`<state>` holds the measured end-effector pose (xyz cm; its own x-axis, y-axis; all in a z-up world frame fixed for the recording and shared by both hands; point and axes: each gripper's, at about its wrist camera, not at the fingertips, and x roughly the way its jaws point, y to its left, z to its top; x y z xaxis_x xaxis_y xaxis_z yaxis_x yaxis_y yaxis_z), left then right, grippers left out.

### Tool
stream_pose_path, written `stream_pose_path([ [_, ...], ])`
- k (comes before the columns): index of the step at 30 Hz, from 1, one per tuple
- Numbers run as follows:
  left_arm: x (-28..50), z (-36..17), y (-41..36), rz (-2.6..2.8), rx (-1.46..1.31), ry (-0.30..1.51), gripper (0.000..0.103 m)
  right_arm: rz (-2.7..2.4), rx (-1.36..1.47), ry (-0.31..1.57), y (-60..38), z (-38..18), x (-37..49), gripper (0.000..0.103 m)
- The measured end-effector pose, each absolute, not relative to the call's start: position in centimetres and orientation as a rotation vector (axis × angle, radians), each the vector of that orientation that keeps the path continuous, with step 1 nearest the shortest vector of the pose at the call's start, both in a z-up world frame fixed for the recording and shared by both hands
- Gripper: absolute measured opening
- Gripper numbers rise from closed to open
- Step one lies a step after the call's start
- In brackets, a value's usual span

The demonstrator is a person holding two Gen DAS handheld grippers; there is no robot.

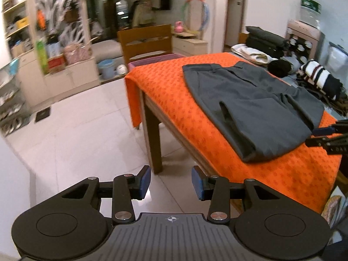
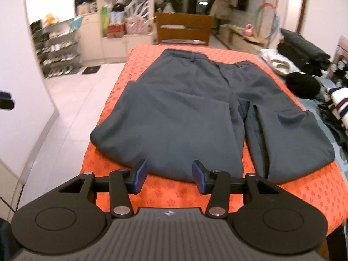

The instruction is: Fold clothes

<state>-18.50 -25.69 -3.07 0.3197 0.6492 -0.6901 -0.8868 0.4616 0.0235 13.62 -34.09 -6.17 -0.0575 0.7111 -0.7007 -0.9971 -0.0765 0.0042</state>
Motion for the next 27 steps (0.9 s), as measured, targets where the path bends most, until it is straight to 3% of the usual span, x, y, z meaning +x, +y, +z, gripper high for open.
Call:
stream_pose_path([
  [11, -17.8, -1.5, -11.2, 0.884, -0.303, 0.698, 0.049, 1.466, -0.738, 0.511, -31.0, -7.6, 6.7, 0.054],
  [27, -9.8, -5.5, 6.7, 0.426, -0.150, 0.778, 0.050, 1.030, -0.717, 0.603, -25.2, -7.8, 0.0, 0.057],
])
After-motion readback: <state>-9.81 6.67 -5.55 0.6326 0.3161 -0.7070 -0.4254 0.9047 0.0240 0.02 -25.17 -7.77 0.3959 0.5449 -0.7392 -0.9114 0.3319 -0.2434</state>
